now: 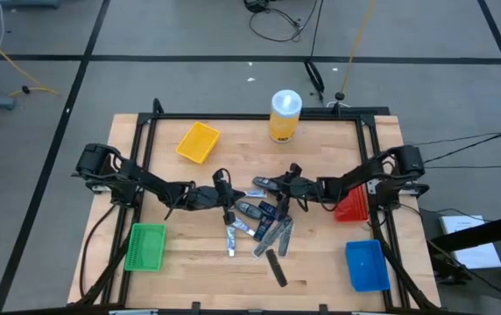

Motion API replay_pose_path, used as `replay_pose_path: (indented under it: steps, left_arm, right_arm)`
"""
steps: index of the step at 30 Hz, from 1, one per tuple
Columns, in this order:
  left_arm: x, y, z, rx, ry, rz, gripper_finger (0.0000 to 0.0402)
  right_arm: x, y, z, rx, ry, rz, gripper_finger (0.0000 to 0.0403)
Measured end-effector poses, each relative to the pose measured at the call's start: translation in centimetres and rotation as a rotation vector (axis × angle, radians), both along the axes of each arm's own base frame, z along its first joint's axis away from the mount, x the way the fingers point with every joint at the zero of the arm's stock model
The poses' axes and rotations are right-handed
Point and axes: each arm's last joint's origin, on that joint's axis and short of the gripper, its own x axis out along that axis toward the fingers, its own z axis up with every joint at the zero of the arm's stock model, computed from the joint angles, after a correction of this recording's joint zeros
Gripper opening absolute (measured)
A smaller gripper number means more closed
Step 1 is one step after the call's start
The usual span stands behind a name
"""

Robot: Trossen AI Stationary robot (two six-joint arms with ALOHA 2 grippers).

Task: Pick & Place Travel size toiletries
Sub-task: Put the black deodorant into the red bin

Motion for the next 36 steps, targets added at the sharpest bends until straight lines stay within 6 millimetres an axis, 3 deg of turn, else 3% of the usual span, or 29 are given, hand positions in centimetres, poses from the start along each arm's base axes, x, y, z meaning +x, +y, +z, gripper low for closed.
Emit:
replay_pose_path:
  steps: [5,14,18,21,25,29,36]
  left_arm:
    - [0.0,0.0,0.0,0.019,0.01,-0.008,0.0008]
    - [0.0,0.0,0.1,0.064,0.01,-0.029,0.0008]
    - [0.0,0.0,0.1,0.063,0.009,-0.029,0.0008]
    - [0.0,0.0,0.1,0.062,0.008,-0.028,0.0008]
    - [0.0,0.0,0.1,0.046,0.004,-0.022,0.0008]
    - [0.0,0.0,0.1,0.041,0.002,-0.021,0.0008]
    - [0.0,0.0,0.1,0.04,0.002,-0.021,0.0008]
  right_arm:
    - [-1.7,1.2,4.4,0.058,0.134,-0.092,0.0199]
    - [-8.3,4.1,16.1,0.31,0.582,-0.372,0.0199]
    - [-11.4,4.9,18.6,0.369,0.761,-0.561,0.0199]
    - [-12.1,5.5,18.0,0.393,0.797,-0.63,0.0199]
    - [-12.3,6.2,15.4,0.376,0.839,-0.66,0.0204]
    - [-13.2,5.8,12.4,0.31,0.92,-0.745,0.0214]
    - [-14.2,5.4,9.2,0.278,0.94,-0.782,0.0218]
